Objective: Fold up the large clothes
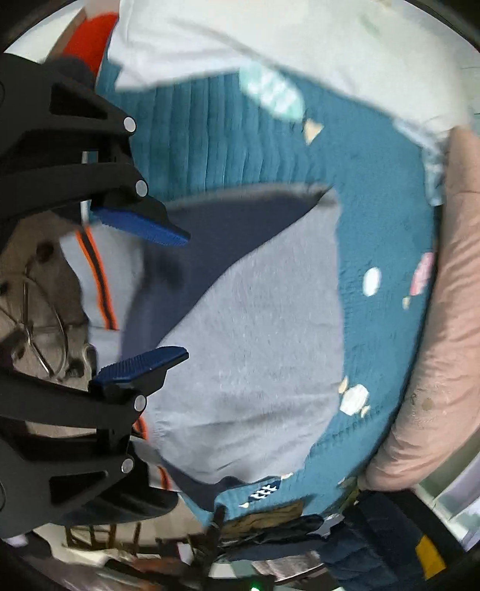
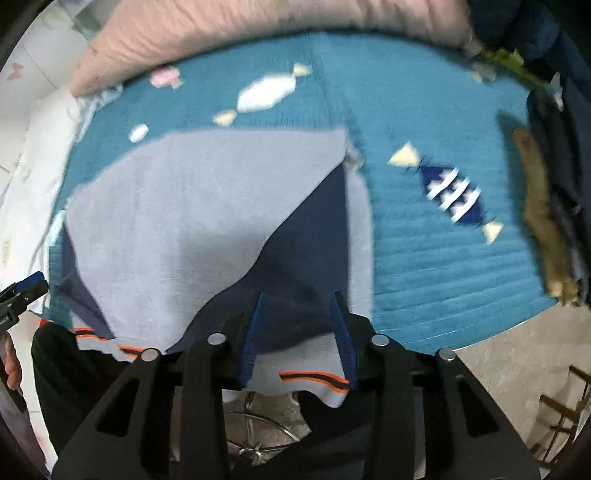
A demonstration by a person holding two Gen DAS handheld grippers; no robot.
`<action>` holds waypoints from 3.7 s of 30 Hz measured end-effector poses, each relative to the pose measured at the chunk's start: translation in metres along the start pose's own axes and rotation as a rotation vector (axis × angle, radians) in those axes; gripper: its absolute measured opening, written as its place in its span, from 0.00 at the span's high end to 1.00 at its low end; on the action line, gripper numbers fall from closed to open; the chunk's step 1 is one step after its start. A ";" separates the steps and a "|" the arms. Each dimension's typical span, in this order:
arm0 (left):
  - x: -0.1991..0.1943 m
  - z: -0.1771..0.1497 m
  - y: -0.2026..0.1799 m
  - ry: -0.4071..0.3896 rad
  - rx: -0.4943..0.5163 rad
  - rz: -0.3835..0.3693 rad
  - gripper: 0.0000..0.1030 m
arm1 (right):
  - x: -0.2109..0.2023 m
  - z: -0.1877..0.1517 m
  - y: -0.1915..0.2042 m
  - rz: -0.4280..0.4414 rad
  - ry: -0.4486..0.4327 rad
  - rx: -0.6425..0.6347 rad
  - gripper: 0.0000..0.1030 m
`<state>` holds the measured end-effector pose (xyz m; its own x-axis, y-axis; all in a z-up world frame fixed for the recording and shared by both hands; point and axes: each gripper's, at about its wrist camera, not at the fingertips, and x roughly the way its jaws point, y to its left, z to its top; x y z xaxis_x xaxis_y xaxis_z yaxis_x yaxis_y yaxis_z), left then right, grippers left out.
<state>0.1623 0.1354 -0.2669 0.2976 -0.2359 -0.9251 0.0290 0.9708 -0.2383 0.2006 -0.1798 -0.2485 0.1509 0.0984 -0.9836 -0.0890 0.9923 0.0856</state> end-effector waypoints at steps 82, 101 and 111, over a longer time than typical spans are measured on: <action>0.107 0.117 0.055 0.081 -0.223 -0.143 0.77 | 0.096 0.117 0.030 0.055 0.014 0.045 1.00; 0.104 0.102 0.063 0.077 -0.211 0.064 0.98 | 0.074 0.077 -0.029 -0.020 -0.002 0.209 1.00; 0.044 0.067 -0.011 -0.004 -0.134 -0.082 1.00 | 0.010 0.034 0.053 0.198 -0.064 0.017 0.98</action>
<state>0.2393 0.1175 -0.2848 0.3031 -0.3133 -0.9000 -0.0739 0.9338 -0.3500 0.2312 -0.1241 -0.2480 0.1948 0.2956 -0.9352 -0.1064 0.9543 0.2794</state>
